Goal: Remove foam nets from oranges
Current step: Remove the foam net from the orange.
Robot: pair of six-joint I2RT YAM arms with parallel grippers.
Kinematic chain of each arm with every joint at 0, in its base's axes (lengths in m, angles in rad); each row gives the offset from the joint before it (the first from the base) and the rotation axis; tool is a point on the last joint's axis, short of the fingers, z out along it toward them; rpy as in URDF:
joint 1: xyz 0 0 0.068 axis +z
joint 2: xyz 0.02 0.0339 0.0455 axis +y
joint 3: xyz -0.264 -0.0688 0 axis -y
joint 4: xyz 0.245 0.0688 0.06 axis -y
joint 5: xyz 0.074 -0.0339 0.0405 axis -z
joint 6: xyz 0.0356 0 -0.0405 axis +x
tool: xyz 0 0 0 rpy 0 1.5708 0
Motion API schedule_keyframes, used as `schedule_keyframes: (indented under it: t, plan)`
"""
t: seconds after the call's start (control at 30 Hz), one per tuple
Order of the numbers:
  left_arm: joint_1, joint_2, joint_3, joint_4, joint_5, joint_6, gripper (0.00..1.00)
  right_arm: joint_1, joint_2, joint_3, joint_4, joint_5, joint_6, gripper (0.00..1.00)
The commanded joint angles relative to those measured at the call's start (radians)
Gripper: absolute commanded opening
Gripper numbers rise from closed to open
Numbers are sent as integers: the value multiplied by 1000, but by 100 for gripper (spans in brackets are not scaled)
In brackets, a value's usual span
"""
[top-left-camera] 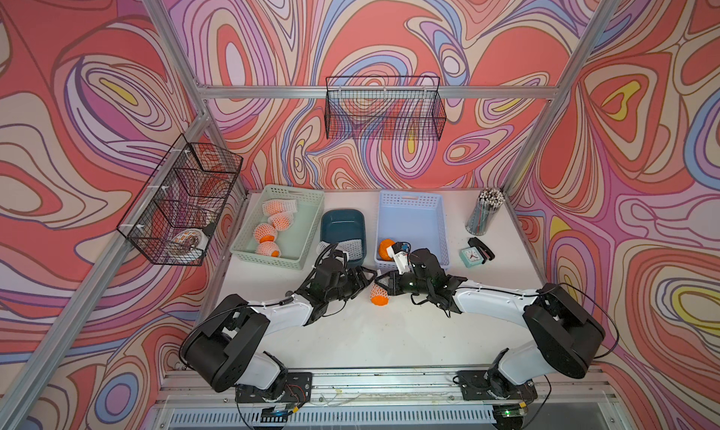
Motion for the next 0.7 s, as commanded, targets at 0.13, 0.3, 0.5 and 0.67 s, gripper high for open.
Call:
schedule_keyframes:
  t: [0.13,0.3,0.5,0.67]
  plan:
    - [3,35,64,74,33,-10,40,25,28,3,49,-53,-12,0]
    - [3,37,68,65,51,-3,24,24,34,15,35,-47,-21,0]
    - [3,25,66,44,82,13,10,24,40,28,18,-19,-30,0]
    - [3,25,64,18,77,21,9,25,66,55,-12,-4,-38,0]
